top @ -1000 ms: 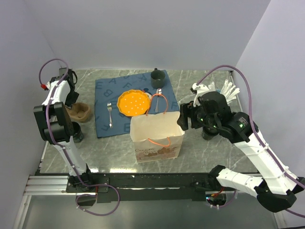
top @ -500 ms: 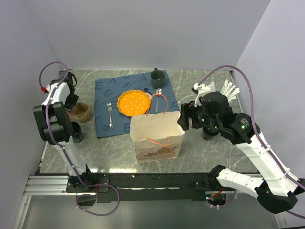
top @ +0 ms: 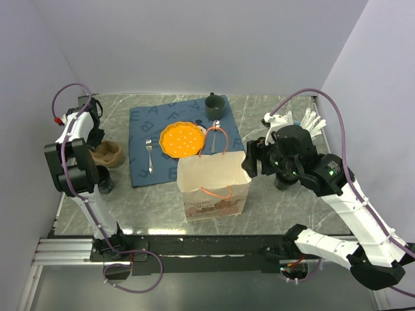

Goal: Pack the takeout coffee

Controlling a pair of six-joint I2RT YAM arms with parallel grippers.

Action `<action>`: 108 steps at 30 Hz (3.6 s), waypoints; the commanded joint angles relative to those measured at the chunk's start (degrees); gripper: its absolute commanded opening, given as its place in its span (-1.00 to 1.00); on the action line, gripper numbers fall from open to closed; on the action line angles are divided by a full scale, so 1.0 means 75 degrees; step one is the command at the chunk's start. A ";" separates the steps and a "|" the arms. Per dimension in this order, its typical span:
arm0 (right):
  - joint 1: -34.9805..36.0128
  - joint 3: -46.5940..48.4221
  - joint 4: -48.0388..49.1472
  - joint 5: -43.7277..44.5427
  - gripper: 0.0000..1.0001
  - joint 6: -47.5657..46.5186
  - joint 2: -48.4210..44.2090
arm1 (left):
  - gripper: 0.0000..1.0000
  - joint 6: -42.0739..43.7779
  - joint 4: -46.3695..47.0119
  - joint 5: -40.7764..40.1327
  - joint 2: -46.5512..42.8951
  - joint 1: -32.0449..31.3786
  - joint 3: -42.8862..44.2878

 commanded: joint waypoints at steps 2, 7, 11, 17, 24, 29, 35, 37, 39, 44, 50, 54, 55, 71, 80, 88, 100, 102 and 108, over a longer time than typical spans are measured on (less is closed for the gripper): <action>0.0026 0.0501 0.0178 0.0035 0.68 0.0051 0.0009 | -0.31 0.0255 -0.0211 -0.0177 -0.0450 0.0038 0.0466; 0.0037 0.0489 0.0213 -0.0011 0.68 0.0086 0.0021 | -0.31 0.0337 -0.0316 -0.0165 -0.0555 0.0038 0.0641; 0.0026 0.0431 0.0248 -0.0082 0.68 0.0179 0.0021 | -0.24 0.0478 -0.0503 -0.0294 -0.0497 0.0038 0.0958; 0.0026 0.0372 0.0284 -0.0071 0.68 0.0297 -0.0026 | -0.25 0.0490 -0.0563 -0.0072 -0.0391 0.0038 0.0877; 0.0026 0.0208 0.0366 0.0012 0.68 0.0344 -0.0097 | -0.18 0.0595 -0.0457 -0.0060 -0.0357 0.0038 0.0642; 0.0026 0.0360 0.0378 0.0012 0.68 0.0320 0.0020 | -0.22 0.0572 -0.0680 0.0092 -0.0192 0.0038 0.0888; 0.0026 0.0442 0.0448 0.0012 0.68 0.0285 0.0103 | -0.09 0.0711 -0.0773 -0.0013 -0.0134 0.0038 0.1086; 0.0037 0.0454 0.0436 0.0035 0.69 0.0273 0.0126 | -0.13 0.0782 -0.0785 0.0104 -0.0029 0.0038 0.1111; 0.0026 0.0478 0.0436 0.0093 0.68 0.0250 0.0114 | -0.21 0.0736 -0.0762 0.0197 -0.0028 0.0038 0.1017; 0.0026 0.0442 0.0483 0.0152 0.69 0.0215 0.0067 | -0.11 0.0677 -0.0609 0.0292 -0.0134 0.0050 0.0771; 0.0026 0.0431 0.0460 0.0188 0.69 0.0215 0.0056 | 0.13 0.0724 -0.0856 0.0268 0.0136 0.0038 0.1017; 0.0026 0.0372 0.0495 0.0223 0.68 0.0191 0.0021 | 0.06 0.0689 -0.0541 0.0420 0.0066 0.0038 0.0748; 0.0037 0.0384 0.0495 0.0223 0.69 0.0180 0.0032 | 0.04 0.0642 -0.0528 0.0420 0.0054 0.0038 0.0643; 0.0026 0.0489 0.0565 0.0152 0.69 0.0144 0.0196 | 0.03 0.0560 -0.0610 0.0127 0.0183 0.0050 0.0501; 0.0026 0.0524 0.0588 0.0117 0.69 0.0203 0.0208 | -0.12 0.0630 -0.0633 0.0174 0.0288 0.0038 0.0583; 0.0026 0.0618 0.0542 0.0188 0.69 0.0144 0.0231 | -0.33 0.0665 -0.1183 0.0174 0.0089 0.0038 0.1403; 0.0026 0.0536 0.0752 0.0047 0.69 0.0203 0.0290 | -0.22 0.0724 -0.0879 0.0843 0.0065 -0.0091 0.0759; 0.0026 0.0548 0.0753 0.0035 0.69 0.0191 0.0302 | -0.16 0.0770 -0.0926 0.0761 0.0136 -0.0091 0.0806; 0.0026 0.0536 0.0718 0.0094 0.69 0.0121 0.0290 | 0.09 0.1040 -0.0996 0.0152 0.0066 -0.0091 0.1180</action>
